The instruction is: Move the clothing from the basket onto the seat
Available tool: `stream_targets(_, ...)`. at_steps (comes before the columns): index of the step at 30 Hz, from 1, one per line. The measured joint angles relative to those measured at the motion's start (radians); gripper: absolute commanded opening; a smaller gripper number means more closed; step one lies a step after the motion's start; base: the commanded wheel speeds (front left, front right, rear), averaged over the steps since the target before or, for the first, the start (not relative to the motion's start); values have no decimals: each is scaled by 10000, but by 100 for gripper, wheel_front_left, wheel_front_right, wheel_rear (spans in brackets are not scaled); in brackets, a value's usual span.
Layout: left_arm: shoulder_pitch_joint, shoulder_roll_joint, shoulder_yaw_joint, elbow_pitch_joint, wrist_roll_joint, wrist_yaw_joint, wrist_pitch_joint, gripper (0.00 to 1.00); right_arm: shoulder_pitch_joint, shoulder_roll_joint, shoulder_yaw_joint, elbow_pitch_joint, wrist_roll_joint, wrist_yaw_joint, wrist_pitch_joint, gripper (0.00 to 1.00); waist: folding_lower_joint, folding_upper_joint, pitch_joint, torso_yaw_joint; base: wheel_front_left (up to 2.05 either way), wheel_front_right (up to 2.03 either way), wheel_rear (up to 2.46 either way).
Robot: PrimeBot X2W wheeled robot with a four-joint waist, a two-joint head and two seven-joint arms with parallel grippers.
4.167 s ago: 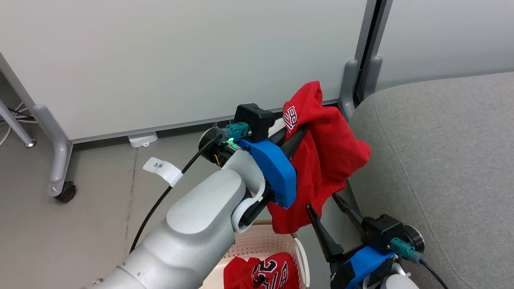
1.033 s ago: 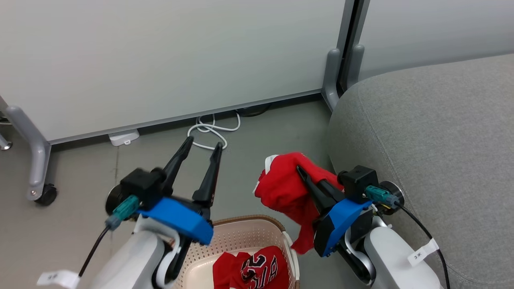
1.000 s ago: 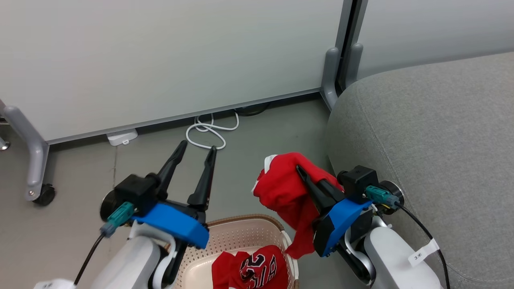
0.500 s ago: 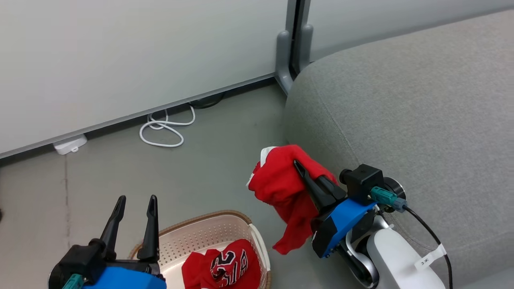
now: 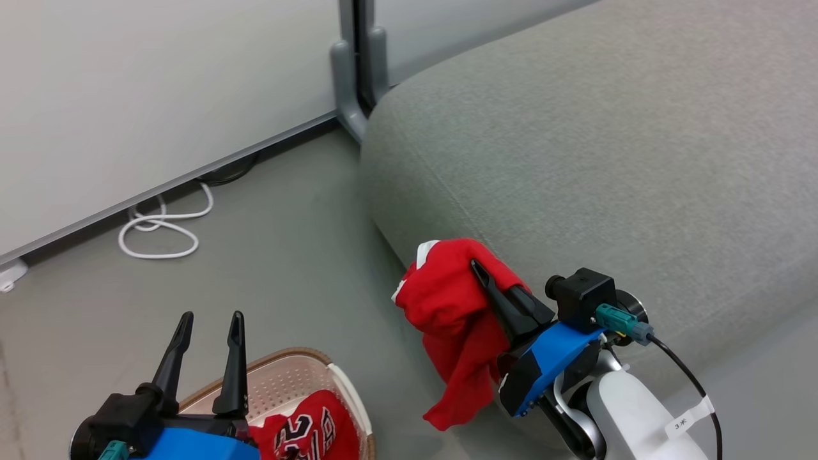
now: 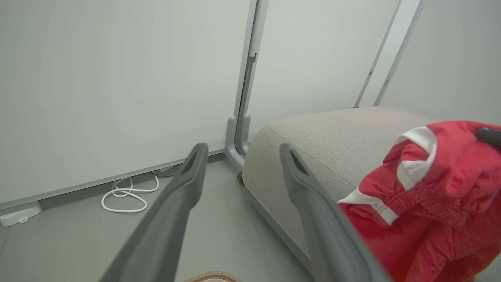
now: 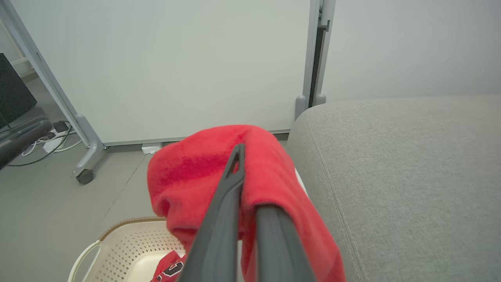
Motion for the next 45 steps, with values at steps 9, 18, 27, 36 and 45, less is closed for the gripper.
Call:
stream_targets(9, -9, -157, 169, 61, 257, -215, 0, 100, 38, -15, -35, 25, 173, 0, -128, 0, 0, 0, 122, -886, 0, 0, 0)
stream_targets(18, -43, -190, 240, 130, 337, -330, 0, 100, -29, -8, -29, 194, 65, 0, -159, 0, 0, 0, 168, -888, 0, 0, 0)
stream_targets(27, -342, -81, 247, -61, 508, -357, 0, 100, -1736, -2, -1480, 483, -1252, 2, -69, 0, 0, 0, 711, -270, 0, 0, 0)
stream_targets(36, -1364, 669, 69, -882, 708, -376, 0, 100, -4707, -1120, -4368, -128, -1772, 2, 380, 0, 1, 0, 2402, 577, 0, 0, 0)
stream_targets(45, -2061, 1377, 4, -2362, 961, -414, 2, 100, -7157, -2466, -7053, 495, -1499, 4, 890, 0, 4, -1, 4709, 1222, 0, 0, 0)
